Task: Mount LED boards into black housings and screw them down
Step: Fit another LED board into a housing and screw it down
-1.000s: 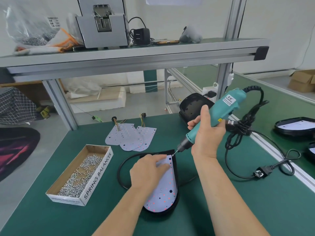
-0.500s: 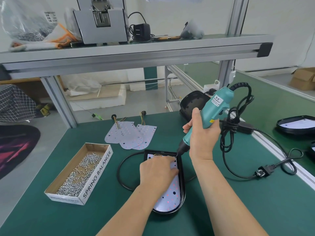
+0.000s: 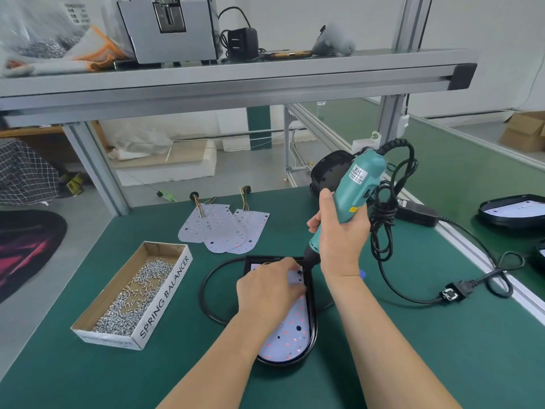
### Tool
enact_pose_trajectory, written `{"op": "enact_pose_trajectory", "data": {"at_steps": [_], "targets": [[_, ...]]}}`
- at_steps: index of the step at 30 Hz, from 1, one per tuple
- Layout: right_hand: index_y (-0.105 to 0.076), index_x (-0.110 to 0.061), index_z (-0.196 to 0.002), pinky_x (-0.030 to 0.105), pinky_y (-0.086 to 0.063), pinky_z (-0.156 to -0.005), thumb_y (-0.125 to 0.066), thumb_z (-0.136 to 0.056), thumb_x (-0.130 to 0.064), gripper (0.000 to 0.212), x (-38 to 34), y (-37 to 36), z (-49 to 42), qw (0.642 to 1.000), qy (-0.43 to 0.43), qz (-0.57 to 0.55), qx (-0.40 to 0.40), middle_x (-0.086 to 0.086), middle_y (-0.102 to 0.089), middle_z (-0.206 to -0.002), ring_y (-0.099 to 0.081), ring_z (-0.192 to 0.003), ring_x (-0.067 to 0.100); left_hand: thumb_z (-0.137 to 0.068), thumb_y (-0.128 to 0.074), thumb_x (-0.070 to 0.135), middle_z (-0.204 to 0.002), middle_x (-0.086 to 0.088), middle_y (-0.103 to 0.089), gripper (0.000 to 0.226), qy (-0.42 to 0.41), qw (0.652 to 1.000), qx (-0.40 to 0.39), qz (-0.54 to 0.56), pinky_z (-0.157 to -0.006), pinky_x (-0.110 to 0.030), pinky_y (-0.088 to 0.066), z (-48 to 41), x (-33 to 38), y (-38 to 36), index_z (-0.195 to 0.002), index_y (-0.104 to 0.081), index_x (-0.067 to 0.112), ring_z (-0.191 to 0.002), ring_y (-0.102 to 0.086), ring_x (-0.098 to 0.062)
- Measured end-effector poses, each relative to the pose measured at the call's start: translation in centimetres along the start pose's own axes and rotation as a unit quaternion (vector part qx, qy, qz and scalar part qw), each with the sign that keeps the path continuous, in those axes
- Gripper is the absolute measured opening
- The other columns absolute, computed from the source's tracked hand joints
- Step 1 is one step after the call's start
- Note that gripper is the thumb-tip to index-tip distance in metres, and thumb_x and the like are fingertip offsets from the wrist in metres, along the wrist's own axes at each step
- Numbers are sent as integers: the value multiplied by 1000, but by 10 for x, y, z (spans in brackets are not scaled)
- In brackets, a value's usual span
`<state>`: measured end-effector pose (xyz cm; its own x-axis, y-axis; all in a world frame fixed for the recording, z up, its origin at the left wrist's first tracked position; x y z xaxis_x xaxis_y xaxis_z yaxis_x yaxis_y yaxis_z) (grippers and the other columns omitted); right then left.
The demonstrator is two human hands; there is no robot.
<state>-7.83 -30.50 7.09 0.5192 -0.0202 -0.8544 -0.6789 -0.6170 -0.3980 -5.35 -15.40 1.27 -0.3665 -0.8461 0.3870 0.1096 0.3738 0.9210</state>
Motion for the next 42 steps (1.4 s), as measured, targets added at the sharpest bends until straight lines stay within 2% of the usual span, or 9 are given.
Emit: {"op": "enact_pose_trajectory", "data": {"at_steps": [4, 11, 22, 29, 35, 38, 42], "targets": [[-55, -21, -87, 29, -48, -49, -71, -89, -29, 18, -2, -3, 1, 1000, 10, 18, -10, 12, -59, -68, -57, -46, 22, -85, -60, 51, -112, 9, -67, 41, -1, 1000, 5, -4, -74, -27, -35, 1, 1, 0, -125, -57, 47, -106, -62, -17], [-54, -20, -86, 32, -49, -49, -70, -90, -25, 17, -4, -3, 4, 999, 14, 34, -17, 11, -59, -69, -58, -46, 22, -87, -58, 51, -118, 7, -67, 40, -13, 1000, 12, -23, -73, -26, -35, 1, 4, 1, -127, -57, 47, -108, -63, -19], [-52, -17, -85, 27, -47, -48, -69, -94, -18, 19, -1, -8, 4, 998, 7, 62, -25, 13, -57, -68, -56, -46, 21, -88, -56, 49, -107, 5, -70, 37, -29, 998, 34, -52, -67, -27, -33, 0, 7, -2, -124, -59, 43, -101, -65, -18], [-47, -17, -78, 25, -43, -44, -70, -91, -21, 26, 5, -10, 5, 995, -12, 96, -24, 1, -52, -55, -55, -39, 16, -87, -56, 49, -97, 3, -70, 29, -29, 996, 38, -70, -63, -27, -32, 1, 8, -1, -112, -62, 37, -93, -65, -21], [-49, -19, -80, 24, -44, -44, -70, -87, -26, 23, 5, -8, 5, 996, -19, 81, -30, 3, -54, -59, -56, -42, 17, -86, -57, 48, -102, 3, -70, 30, -30, 997, 30, -66, -65, -28, -34, 1, 9, 0, -114, -63, 38, -97, -65, -21], [-53, -19, -83, 27, -47, -48, -71, -86, -29, 20, -2, -5, 5, 999, -22, 36, -32, -2, -55, -59, -56, -47, 19, -87, -57, 51, -107, 5, -70, 36, -32, 997, 27, -57, -68, -26, -34, 3, 9, 1, -122, -61, 44, -103, -65, -19], [-54, -19, -86, 30, -47, -48, -73, -84, -33, 24, -23, 3, -4, 1000, -6, -24, -6, 3, -55, -60, -55, -46, 20, -88, -58, 54, -116, 9, -69, 42, -28, 998, 15, -52, -75, -27, -38, 3, 9, 1, -130, -56, 48, -111, -63, -16]]}}
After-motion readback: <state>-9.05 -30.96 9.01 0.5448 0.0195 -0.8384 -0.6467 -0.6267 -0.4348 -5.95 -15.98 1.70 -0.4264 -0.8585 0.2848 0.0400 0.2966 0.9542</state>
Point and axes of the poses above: each hand's wrist, its own z-axis away from the middle knuckle, its own y-axis out of the back of the hand, x = y × z, the point moved 7 cm from there along -z, towards the middle knuckle
